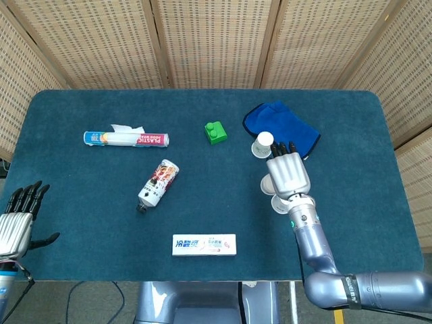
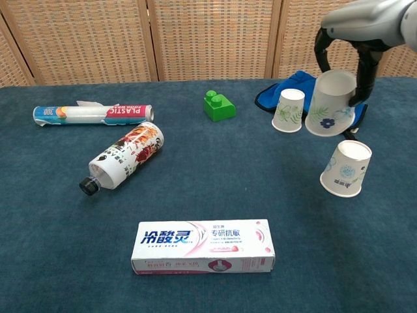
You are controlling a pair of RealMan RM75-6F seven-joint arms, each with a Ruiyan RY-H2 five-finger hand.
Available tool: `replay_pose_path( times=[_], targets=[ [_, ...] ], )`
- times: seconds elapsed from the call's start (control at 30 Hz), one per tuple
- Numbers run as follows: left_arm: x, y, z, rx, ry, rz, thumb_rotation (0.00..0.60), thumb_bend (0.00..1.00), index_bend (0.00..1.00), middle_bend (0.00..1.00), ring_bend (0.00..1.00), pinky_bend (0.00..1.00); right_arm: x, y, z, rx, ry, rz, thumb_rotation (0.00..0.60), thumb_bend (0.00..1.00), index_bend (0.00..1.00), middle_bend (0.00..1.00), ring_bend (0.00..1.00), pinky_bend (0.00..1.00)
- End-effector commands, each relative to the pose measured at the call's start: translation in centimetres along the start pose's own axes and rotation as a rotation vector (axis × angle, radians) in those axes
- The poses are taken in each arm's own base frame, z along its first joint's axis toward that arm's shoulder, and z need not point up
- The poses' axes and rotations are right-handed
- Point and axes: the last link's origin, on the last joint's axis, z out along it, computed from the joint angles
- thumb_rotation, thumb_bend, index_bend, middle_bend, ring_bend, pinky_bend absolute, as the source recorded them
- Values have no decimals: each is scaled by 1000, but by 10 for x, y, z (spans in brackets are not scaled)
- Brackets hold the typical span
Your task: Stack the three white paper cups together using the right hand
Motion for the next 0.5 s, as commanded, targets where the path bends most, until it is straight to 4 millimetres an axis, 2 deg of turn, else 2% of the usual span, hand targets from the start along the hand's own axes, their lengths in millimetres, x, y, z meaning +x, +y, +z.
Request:
replay_pose_path(
  times=[0.03, 0.17, 0.5],
  targets=[
    [0, 0, 0, -1, 2, 1, 600, 46, 0, 0, 0, 0, -5, 8, -5, -19, -28, -12, 600, 196, 569, 267, 175, 196],
    [1, 2, -1, -9, 7, 4, 600, 46, 0, 0, 0, 0, -16, 16, -9, -31, -61, 0, 600, 196, 570, 267, 175, 196],
    [1, 6, -3, -20, 14, 8, 600, 46, 0, 0, 0, 0, -34, 18, -4, -15, -91, 21, 600, 196, 565, 260, 176, 195]
  ],
)
